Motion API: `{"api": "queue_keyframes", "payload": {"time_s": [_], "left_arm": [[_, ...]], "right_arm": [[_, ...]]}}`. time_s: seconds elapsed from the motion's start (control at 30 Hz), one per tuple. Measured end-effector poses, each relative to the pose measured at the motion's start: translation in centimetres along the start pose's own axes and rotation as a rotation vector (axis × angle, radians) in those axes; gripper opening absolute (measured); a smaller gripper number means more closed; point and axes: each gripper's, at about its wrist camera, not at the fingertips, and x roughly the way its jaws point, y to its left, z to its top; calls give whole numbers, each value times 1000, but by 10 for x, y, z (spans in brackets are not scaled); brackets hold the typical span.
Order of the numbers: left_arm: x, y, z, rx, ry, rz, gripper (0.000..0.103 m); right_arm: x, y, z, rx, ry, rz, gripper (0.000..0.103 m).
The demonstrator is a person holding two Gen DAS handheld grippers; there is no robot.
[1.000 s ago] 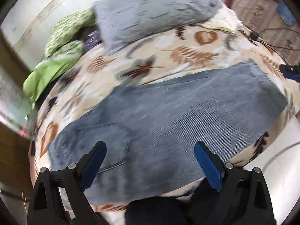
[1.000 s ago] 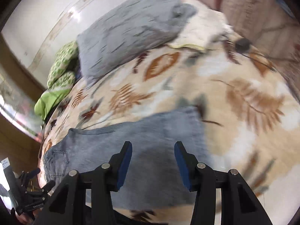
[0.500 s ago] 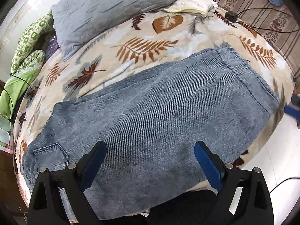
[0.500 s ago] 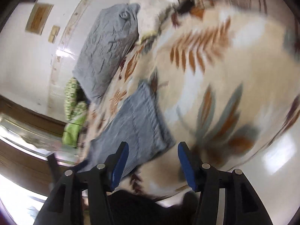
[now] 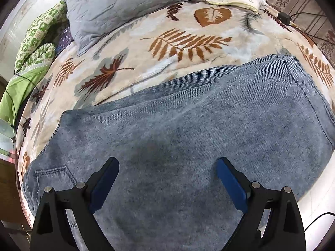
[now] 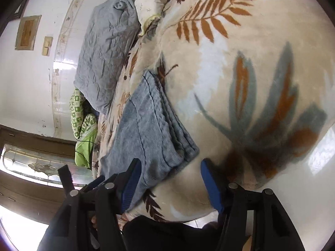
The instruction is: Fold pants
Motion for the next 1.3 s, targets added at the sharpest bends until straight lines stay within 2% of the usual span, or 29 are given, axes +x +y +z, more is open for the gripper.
{"api": "queue_keyframes", "payload": {"time_s": [0.17, 0.27, 0.33, 0.53, 0.83, 0.97, 1.1, 1.3], "left_arm": [[6, -3, 8, 9, -2, -9, 95], [10, 0, 11, -9, 7, -28, 97], [9, 4, 10, -27, 15, -42, 97], [-4, 20, 2, -58, 0, -50, 97], [-23, 81, -23, -217, -2, -90, 97], [-33, 114, -39, -286, -24, -95, 97], [-41, 150, -56, -366, -45, -84, 97], [-46, 196, -84, -451, -62, -53, 97]], "right_arm": [[11, 7, 11, -6, -25, 23, 66], [14, 11, 13, -13, -34, 35, 61], [16, 14, 15, -21, -34, 26, 33], [6, 42, 13, -103, -82, -26, 28], [13, 138, -2, -320, -90, -72, 26], [36, 184, -25, -430, -42, -89, 26], [74, 220, -60, -533, 46, -93, 26], [149, 234, -116, -594, 230, -111, 27]]}}
